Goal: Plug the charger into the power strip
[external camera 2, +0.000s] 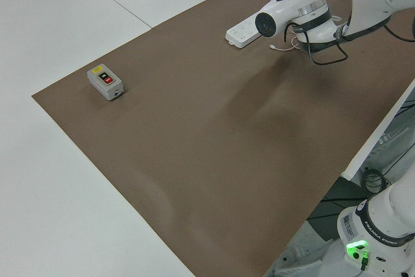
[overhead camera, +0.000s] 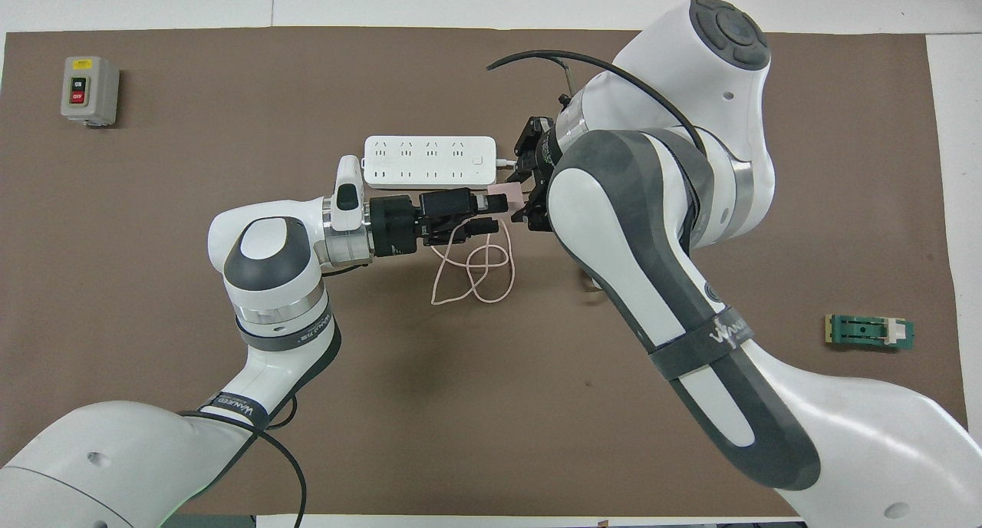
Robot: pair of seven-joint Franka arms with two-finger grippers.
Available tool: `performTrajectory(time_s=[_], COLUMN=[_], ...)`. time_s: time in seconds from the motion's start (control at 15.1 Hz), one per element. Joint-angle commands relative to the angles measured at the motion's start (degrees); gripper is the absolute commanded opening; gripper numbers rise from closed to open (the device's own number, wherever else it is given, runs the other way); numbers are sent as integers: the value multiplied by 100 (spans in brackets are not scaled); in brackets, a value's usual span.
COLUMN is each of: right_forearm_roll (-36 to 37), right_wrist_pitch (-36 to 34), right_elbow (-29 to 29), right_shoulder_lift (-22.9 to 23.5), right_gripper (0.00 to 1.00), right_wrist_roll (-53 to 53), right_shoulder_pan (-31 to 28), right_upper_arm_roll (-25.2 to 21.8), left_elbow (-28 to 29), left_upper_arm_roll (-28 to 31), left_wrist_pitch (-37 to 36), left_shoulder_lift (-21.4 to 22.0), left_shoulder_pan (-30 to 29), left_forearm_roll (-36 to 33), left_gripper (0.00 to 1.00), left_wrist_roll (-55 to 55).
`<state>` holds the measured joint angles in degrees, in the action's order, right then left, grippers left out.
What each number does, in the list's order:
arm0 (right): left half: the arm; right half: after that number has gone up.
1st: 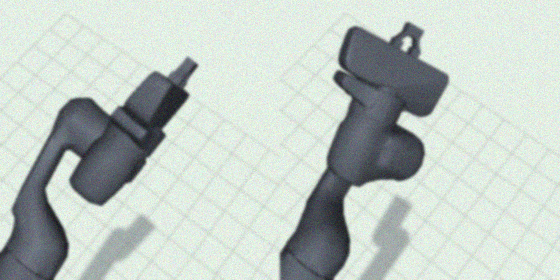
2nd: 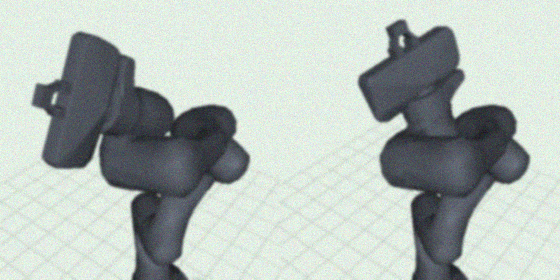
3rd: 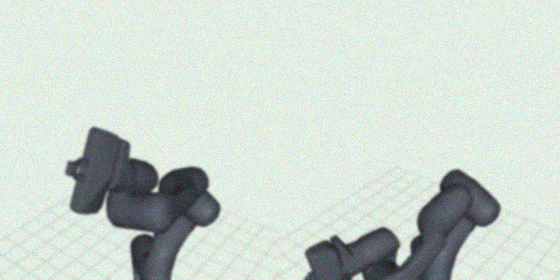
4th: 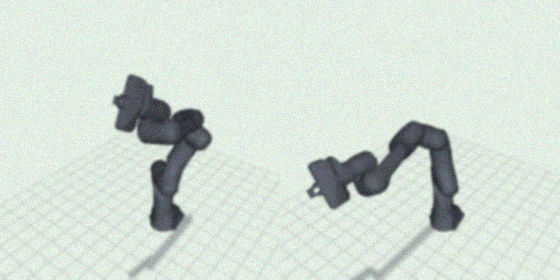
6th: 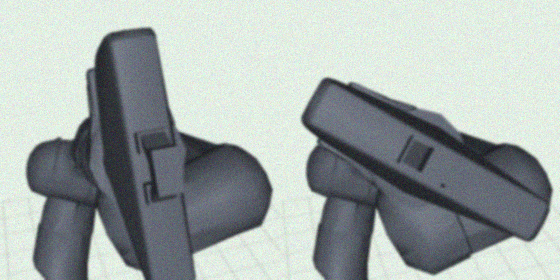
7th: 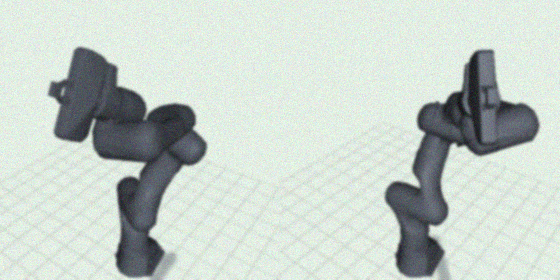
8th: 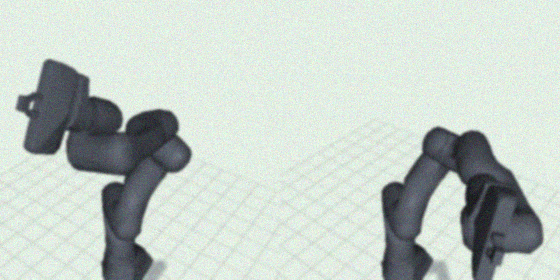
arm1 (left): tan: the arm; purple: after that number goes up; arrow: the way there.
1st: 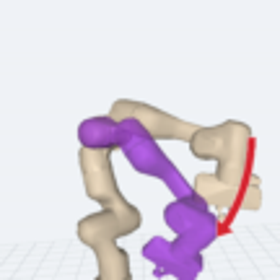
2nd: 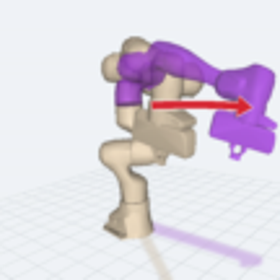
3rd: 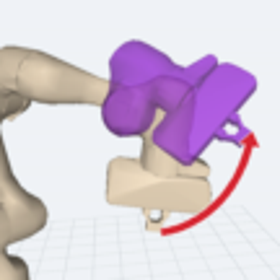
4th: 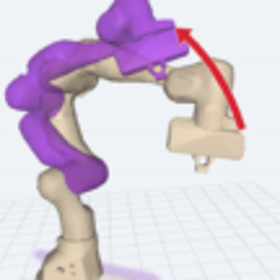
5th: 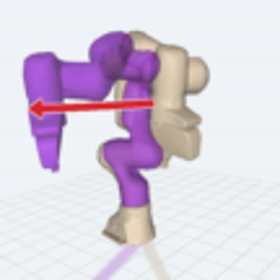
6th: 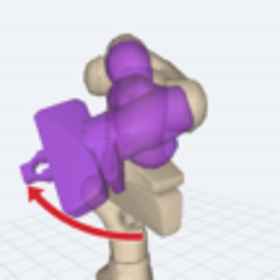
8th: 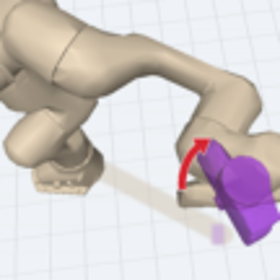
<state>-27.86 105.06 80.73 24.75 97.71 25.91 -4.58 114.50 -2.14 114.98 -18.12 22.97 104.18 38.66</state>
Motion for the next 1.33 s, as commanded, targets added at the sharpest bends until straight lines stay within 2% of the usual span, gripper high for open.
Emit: performTrajectory(time_s=[0.0, 1.0, 1.26], right_forearm_roll=[53, 53, 9], right_wrist_pitch=[68, 173, 190], right_elbow=[-92, -13, -13], right_shoulder_lift=[74, 65, 65], right_gripper=[0, 0, 0], right_wrist_roll=[178, 178, 178], right_shoulder_pan=[-7, 10, 2], right_upper_arm_roll=[18, 18, 18], left_elbow=[11, -59, -50], left_upper_arm_roll=[29, 64, 64], left_wrist_pitch=[112, 94, -168], left_shoulder_lift=[81, 45, 10], left_shoulder_pan=[58, 14, -82], left_forearm_roll=[146, 252, 243], left_gripper=[100, 100, 100], left_wrist_roll=[-96, -52, -43])
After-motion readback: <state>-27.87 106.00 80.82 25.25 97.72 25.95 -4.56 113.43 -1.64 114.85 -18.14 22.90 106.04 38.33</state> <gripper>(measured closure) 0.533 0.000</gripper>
